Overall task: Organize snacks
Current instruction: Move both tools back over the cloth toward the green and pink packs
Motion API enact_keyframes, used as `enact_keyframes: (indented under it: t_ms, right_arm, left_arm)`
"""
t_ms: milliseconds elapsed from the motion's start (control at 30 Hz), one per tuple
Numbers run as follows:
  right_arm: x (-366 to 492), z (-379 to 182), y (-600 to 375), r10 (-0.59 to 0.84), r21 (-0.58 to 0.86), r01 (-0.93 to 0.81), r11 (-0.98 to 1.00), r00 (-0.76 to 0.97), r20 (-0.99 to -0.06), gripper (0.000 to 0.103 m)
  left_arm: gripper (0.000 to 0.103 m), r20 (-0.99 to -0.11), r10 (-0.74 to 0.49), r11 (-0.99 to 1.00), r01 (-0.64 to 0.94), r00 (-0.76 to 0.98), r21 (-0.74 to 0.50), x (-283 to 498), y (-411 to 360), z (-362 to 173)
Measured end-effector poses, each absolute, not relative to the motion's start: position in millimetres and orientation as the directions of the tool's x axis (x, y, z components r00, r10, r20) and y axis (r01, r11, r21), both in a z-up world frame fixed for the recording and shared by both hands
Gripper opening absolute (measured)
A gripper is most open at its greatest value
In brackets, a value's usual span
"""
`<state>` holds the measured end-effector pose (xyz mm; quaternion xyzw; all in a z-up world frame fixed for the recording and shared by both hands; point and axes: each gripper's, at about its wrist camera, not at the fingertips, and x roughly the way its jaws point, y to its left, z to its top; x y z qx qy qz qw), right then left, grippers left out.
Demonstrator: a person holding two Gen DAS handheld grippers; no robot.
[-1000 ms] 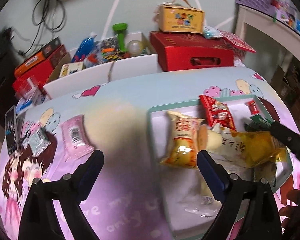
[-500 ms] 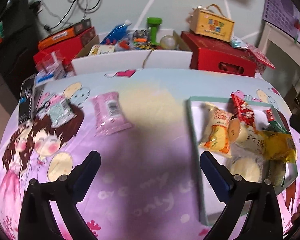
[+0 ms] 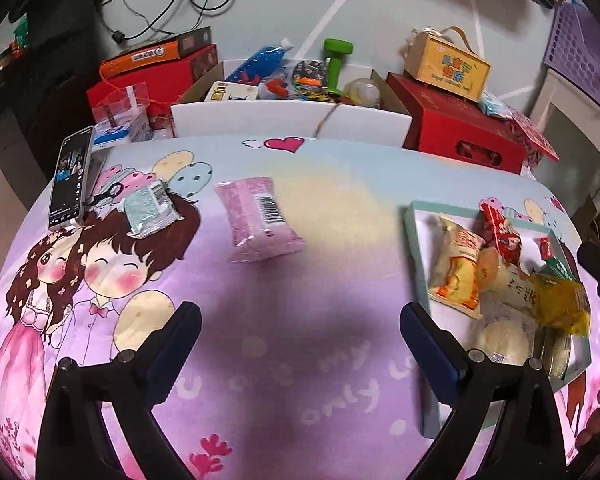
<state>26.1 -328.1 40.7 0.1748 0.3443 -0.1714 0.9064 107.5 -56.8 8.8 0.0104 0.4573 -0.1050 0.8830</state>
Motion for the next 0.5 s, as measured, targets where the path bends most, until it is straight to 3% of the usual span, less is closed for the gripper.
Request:
enact_keyframes:
  t_ms: [500]
  right_arm:
    - [42.0, 43.8, -277.8, -0.111, 0.191, 0.309, 0.931, 0.743, -0.660, 0.103]
  left_arm:
    - [0.100, -0.795, -0.136, 0.990, 0.106, 0.591, -0.091, 123.0, -4.0, 18.4]
